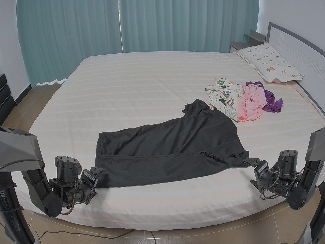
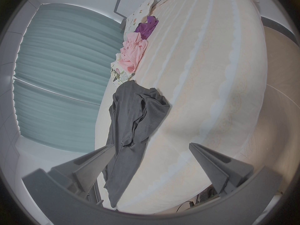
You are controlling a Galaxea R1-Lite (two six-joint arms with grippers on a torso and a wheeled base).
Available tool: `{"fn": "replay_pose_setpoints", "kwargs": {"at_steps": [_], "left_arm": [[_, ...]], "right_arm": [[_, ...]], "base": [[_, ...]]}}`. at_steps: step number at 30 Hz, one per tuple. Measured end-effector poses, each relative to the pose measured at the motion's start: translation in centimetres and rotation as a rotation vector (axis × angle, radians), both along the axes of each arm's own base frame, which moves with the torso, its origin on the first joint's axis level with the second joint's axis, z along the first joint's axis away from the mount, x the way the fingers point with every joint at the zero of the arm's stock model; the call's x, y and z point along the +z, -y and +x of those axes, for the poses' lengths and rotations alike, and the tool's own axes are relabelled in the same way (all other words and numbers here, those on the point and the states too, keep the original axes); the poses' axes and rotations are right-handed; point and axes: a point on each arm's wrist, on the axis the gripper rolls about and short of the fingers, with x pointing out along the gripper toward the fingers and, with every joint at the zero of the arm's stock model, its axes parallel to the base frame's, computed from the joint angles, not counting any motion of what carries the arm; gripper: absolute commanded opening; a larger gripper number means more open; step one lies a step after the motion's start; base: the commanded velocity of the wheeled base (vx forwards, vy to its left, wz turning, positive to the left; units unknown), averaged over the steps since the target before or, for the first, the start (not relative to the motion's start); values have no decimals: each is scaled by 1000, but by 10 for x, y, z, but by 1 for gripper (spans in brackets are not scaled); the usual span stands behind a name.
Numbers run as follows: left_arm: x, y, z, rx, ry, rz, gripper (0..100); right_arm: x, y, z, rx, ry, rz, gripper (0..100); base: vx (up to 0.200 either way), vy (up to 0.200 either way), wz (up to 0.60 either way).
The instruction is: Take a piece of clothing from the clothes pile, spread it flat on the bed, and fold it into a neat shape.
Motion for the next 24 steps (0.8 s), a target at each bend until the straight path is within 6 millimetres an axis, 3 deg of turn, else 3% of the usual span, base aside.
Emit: {"fn": "replay_pose_setpoints", "kwargs": {"at_steps": [4, 5, 15, 24], "left_arm": [[0, 1, 4, 15, 4, -20, 100], [-1, 1, 4, 15, 4, -20, 0], [-5, 0, 3, 34, -13, -5, 0], [-6, -10, 5, 64, -15, -13, 0]], "right_arm": [[-1, 0, 0, -1, -3, 1, 100], [-1, 0, 1, 0, 0, 2, 100], [-5, -4, 4, -6, -5, 38, 100], [-13, -7, 32, -23, 32, 55, 100]], "base": [[0, 0, 0], [0, 0, 0], [0, 0, 0], [0, 0, 0]]}}
